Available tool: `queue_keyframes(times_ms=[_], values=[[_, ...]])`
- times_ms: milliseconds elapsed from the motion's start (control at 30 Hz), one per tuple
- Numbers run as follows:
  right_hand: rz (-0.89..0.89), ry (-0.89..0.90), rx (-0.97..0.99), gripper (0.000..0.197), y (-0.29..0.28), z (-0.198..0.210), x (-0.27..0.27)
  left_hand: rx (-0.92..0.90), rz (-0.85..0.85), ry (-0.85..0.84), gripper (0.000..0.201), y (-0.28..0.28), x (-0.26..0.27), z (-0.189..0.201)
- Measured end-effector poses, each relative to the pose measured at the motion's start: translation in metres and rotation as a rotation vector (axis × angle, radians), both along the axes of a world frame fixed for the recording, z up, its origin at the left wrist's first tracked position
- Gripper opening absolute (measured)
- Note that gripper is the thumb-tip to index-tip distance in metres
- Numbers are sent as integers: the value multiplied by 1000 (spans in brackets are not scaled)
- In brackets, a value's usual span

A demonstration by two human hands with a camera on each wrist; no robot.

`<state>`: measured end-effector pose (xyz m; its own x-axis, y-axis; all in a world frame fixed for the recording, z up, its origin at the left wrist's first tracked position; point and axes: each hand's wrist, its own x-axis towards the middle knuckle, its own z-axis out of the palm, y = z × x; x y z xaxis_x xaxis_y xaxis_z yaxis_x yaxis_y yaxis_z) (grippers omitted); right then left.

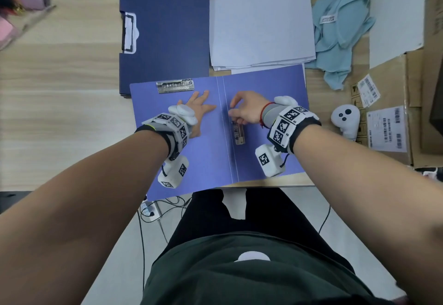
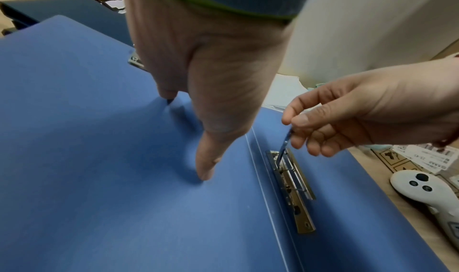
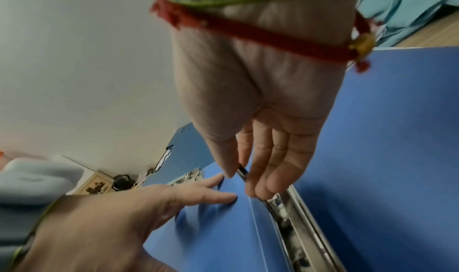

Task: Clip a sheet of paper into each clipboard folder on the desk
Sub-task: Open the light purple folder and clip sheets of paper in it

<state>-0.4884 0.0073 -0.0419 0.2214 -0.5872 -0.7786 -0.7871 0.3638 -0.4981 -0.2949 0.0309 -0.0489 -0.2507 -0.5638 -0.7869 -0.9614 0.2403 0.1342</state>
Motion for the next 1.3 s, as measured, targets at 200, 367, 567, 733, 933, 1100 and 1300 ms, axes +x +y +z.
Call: queue_keyframes(times_ms=[200, 367, 567, 733, 933, 1100, 1300], values=[[-9, 32, -53, 29, -39, -2, -9, -27, 144, 49, 66, -24, -3, 14], [-121, 137, -190, 30, -80, 2, -30, -165, 316, 90, 44, -56, -11, 22], [6, 336, -296, 50, -119, 2, -57, -110, 587, 98, 56, -93, -30, 2], [190, 418, -190, 53, -126, -6, -57, 23, 656, 72, 20, -122, -54, -3], [159, 461, -178, 51, -131, -9, -60, 1, 1021, 87, 43, -141, -67, 5], [148, 476, -162, 55, -131, -16, -59, 8, 1369, 345, 80, -154, -66, -50], [150, 459, -159, 53, -128, -21, -67, 175, 1570, 627, 41, -150, -82, 2]])
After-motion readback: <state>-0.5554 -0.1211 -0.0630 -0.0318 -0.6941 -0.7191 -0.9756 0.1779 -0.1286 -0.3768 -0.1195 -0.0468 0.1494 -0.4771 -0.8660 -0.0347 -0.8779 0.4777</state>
